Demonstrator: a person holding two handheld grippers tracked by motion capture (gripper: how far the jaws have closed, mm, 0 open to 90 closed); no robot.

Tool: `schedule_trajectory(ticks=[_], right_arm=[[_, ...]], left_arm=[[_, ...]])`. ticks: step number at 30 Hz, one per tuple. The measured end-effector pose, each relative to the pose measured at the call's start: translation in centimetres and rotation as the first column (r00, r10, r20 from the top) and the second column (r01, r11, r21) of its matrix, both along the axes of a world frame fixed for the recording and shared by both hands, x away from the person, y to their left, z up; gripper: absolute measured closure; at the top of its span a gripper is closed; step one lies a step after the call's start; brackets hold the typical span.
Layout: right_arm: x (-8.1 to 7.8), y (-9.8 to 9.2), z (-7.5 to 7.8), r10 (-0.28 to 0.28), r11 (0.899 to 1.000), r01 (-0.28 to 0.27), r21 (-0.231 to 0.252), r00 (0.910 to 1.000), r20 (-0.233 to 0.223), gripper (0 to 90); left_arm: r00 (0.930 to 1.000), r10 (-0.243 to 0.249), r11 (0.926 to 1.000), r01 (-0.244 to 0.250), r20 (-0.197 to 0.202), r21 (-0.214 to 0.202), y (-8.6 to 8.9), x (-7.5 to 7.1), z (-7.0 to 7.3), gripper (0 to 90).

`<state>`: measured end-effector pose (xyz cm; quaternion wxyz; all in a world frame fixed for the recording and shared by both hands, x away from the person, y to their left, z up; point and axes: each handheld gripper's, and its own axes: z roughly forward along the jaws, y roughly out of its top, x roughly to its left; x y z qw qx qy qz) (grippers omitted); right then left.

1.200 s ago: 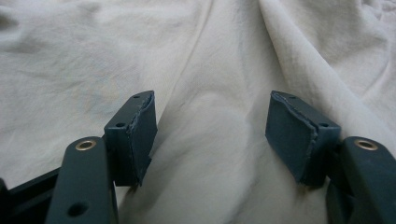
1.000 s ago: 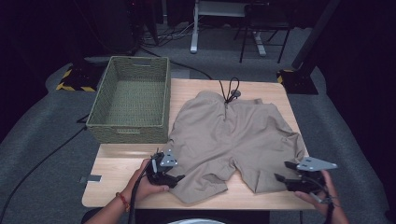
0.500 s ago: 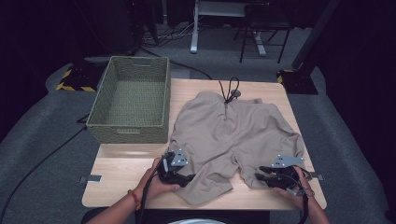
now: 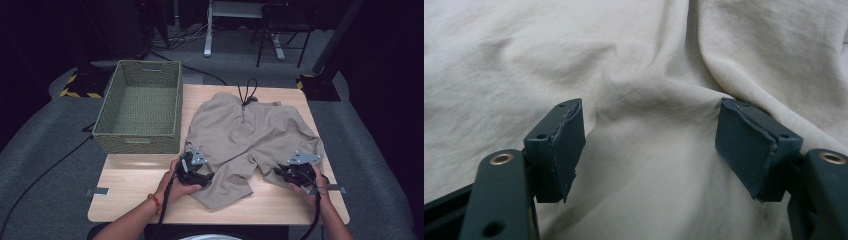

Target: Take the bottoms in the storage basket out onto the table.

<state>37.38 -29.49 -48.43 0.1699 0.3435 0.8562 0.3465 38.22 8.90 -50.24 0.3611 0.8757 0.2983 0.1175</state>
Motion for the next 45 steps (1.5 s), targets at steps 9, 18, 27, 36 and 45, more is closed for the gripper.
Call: schedule_trajectory(ticks=[9,18,27,36,45], right_arm=[[-4.0,-1.7,2.1,0.081,0.996,-0.083,0.033,0.9954,0.052,83.6],[-8.3,-2.7,3.3,0.218,0.975,-0.221,0.037,0.9738,0.064,75.3],[-9.1,-1.5,4.4,0.286,0.951,-0.295,0.099,0.9540,0.089,50.2],[-4.5,0.9,3.7,0.102,0.993,-0.108,0.049,0.9897,0.100,39.9],[-3.5,6.5,2.5,0.292,0.954,-0.295,0.047,0.9549,0.051,46.5]], left_arm=[[1.0000,0.000,1.0000,0.000,0.003,-0.004,0.1,0.0,0.0,28.7],[1.0000,0.002,1.0000,-0.002,0.003,-0.005,0.1,-0.1,0.0,28.9],[0.9992,-0.037,0.9991,0.037,-0.015,0.019,0.2,-0.4,0.4,30.5],[0.9901,-0.139,0.9900,0.138,0.021,0.030,2.9,-3.6,2.6,29.8],[0.9893,-0.143,0.9884,0.144,-0.028,0.048,5.6,-5.1,1.7,42.5]])
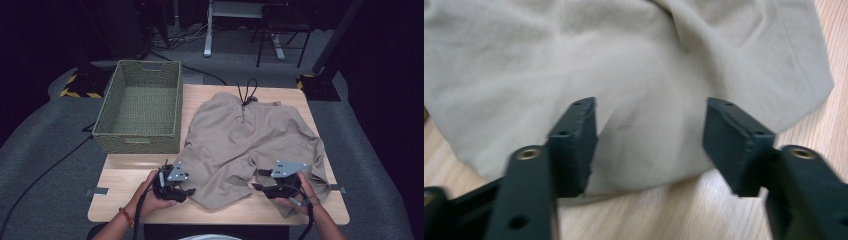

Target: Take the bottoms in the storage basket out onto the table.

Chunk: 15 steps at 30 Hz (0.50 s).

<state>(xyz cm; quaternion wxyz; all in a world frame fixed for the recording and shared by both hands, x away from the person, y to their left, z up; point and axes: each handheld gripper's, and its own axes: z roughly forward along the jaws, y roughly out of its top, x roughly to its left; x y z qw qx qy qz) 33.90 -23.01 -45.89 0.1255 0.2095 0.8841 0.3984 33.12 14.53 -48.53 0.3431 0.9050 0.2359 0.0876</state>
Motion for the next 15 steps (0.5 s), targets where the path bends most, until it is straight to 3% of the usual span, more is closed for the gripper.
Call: schedule_trajectory(ticks=[5,11,12,15], right_arm=[[0.6,3.1,-1.2,0.068,0.997,-0.070,-0.040,0.9963,-0.052,54.2],[-0.5,4.9,-2.7,0.151,0.985,-0.157,-0.067,0.9848,-0.087,50.9],[-0.7,5.2,-3.1,0.146,0.983,-0.153,-0.104,0.9865,-0.074,53.2],[-0.7,5.0,-3.3,0.135,0.987,-0.142,-0.079,0.9876,-0.080,67.3]], left_arm=[[0.9997,0.000,1.0000,0.000,-0.022,0.000,0.0,0.1,-0.6,50.0],[0.9996,0.007,0.9996,-0.008,-0.026,-0.028,0.3,0.3,-0.9,50.1],[0.9996,0.010,0.9995,-0.011,-0.026,-0.028,0.3,0.3,-1.0,50.0],[0.9997,0.013,0.9995,-0.013,-0.022,-0.030,0.3,0.2,-1.0,49.9]])
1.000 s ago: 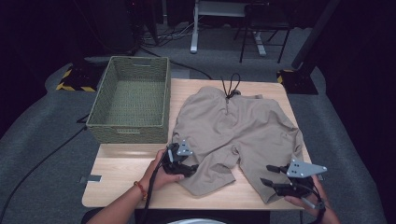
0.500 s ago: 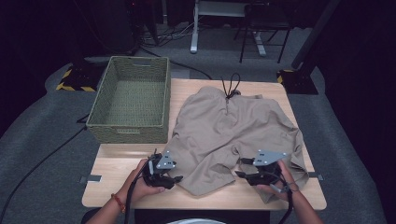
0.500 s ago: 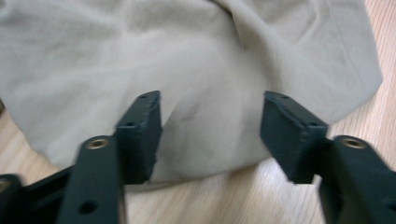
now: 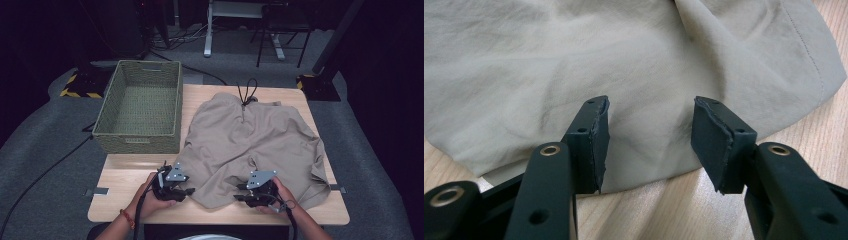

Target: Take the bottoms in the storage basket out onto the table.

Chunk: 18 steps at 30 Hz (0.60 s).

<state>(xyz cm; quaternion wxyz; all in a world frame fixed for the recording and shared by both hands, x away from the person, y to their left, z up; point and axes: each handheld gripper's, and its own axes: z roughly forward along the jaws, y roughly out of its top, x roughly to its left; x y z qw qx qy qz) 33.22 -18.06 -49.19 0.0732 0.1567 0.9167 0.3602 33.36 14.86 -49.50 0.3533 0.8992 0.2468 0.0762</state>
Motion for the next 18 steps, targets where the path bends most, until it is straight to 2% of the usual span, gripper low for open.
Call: schedule_trajectory(ticks=[1,2,5,8,12,13,14,16,17,18], right_arm=[[0.0,-0.2,0.1,0.002,1.000,-0.002,0.000,1.0000,-0.007,74.7],[-0.1,-0.2,0.1,0.000,1.000,0.000,0.000,1.0000,-0.001,78.2],[-0.6,-0.6,0.1,0.026,1.000,-0.026,0.006,0.9992,-0.030,83.3],[-2.4,-0.9,0.6,0.106,0.994,-0.105,0.025,0.9912,-0.078,88.0],[-4.4,-1.0,2.3,0.185,0.980,-0.179,0.083,0.9803,-0.070,89.7],[-4.8,-1.1,2.9,0.192,0.978,-0.186,0.098,0.9799,-0.055,89.4],[-4.9,-1.2,3.3,0.187,0.978,-0.181,0.104,0.9814,-0.045,88.1],[-4.8,-1.2,3.5,0.154,0.985,-0.153,0.084,0.9881,-0.006,77.3],[-4.5,-1.1,3.5,0.124,0.989,-0.125,0.076,0.9922,0.009,67.9],[-4.0,-0.8,3.5,0.081,0.993,-0.082,0.087,0.9966,0.015,64.6]], left_arm=[[1.0000,0.002,1.0000,-0.002,-0.003,-0.003,0.0,0.0,0.0,50.0],[0.9999,0.007,1.0000,-0.007,-0.009,-0.006,0.1,0.0,0.0,50.4],[0.9996,0.020,0.9998,-0.020,-0.019,-0.008,0.4,0.1,0.2,58.9],[0.9998,0.017,0.9996,-0.017,-0.005,-0.021,0.9,-0.2,1.1,70.2],[0.9997,0.011,0.9987,-0.010,0.023,-0.050,1.7,-0.8,2.9,72.1],[0.9991,0.019,0.9992,-0.018,0.038,-0.035,1.8,-1.0,3.2,71.2],[0.9980,0.032,0.9993,-0.031,0.054,-0.020,1.9,-1.1,3.3,66.3],[0.9950,0.071,0.9972,-0.073,0.069,0.018,2.5,-1.2,3.4,55.7],[0.9926,0.098,0.9945,-0.101,0.071,0.028,3.0,-1.2,3.3,50.2],[0.9914,0.113,0.9930,-0.115,0.066,0.028,3.5,-1.2,3.2,46.8]])
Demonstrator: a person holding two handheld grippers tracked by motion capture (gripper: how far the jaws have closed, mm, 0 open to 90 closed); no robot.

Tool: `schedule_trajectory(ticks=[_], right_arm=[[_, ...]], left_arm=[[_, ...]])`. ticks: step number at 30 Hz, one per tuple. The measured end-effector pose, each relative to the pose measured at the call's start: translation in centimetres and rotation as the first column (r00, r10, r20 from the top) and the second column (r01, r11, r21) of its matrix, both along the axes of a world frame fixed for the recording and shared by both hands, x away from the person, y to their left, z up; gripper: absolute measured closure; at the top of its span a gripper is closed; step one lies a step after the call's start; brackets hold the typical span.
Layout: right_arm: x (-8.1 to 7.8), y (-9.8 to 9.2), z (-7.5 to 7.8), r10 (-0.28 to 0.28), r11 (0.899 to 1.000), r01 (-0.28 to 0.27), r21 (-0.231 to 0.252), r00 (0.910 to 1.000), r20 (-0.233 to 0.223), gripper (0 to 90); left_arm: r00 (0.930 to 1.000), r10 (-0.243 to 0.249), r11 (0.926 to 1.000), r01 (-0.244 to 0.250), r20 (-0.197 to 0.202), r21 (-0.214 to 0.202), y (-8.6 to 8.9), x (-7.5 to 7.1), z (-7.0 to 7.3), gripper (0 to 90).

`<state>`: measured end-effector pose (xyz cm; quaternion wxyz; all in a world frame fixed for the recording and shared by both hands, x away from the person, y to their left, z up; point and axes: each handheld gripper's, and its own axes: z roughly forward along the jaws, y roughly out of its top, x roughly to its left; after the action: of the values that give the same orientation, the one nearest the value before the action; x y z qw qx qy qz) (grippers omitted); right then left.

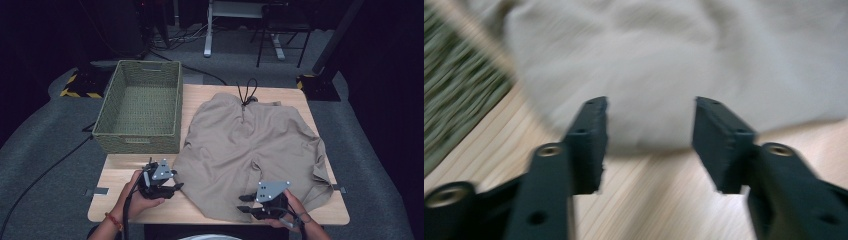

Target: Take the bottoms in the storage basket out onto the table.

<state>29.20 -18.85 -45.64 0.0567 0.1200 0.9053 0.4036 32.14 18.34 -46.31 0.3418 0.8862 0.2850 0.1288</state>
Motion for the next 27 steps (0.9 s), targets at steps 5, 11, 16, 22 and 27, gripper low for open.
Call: schedule_trajectory(ticks=[5,11,16,22,27], right_arm=[[1.8,3.0,0.2,-0.031,0.999,0.031,0.009,0.9982,0.051,46.8],[3.9,9.0,0.1,0.007,1.000,-0.006,-0.014,0.9984,0.056,36.6],[4.9,14.3,-0.9,0.062,0.996,-0.060,-0.059,0.9977,0.028,34.3],[4.8,17.6,-2.8,0.083,0.984,-0.076,-0.159,0.9956,0.043,47.8],[5.9,17.1,-3.0,0.047,0.984,-0.041,-0.171,0.9983,0.034,80.4]], left_arm=[[0.9975,0.060,0.9963,-0.062,-0.038,-0.059,3.3,-0.1,-0.9,32.9],[0.9920,0.098,0.9943,-0.101,-0.079,-0.032,4.3,0.7,-2.7,16.5],[0.9923,0.096,0.9953,-0.097,-0.078,-0.004,4.2,1.0,-3.6,16.4],[0.9929,0.107,0.9938,-0.108,-0.053,-0.026,4.5,1.0,-3.9,16.2],[0.9925,0.113,0.9929,-0.115,-0.046,-0.031,4.3,1.0,-4.0,15.5]])
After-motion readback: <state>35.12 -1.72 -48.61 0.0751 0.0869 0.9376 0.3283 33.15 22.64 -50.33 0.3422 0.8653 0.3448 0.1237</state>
